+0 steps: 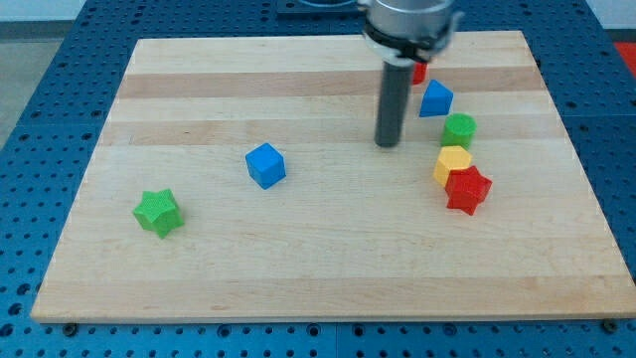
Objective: Move the cube parallel to the left of the red star
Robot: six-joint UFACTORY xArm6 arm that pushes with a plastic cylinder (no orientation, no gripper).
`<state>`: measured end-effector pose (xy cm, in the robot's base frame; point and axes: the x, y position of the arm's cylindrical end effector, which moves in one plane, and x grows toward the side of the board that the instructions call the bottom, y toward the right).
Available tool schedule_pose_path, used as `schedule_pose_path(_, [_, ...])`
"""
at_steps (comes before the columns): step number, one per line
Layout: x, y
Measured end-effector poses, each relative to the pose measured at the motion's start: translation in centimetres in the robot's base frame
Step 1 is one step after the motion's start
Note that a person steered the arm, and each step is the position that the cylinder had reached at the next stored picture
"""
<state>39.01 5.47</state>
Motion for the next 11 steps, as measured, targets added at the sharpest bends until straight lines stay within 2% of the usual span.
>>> schedule_pose_path(1, [-1.5,-1.3])
schedule_pose_path(2, [-1.9,-6.0])
schedule_pose_path(3, [-2.1,-13.3])
schedule_pose_path(4, [-2.1,-13.6])
schedule_pose_path(5, [-0.5,-16.5])
schedule_pose_path(7, [1.1,-17.5])
schedule_pose_path(9, [6.6,-14.8])
schedule_pose_path(11, [6.6,-13.6])
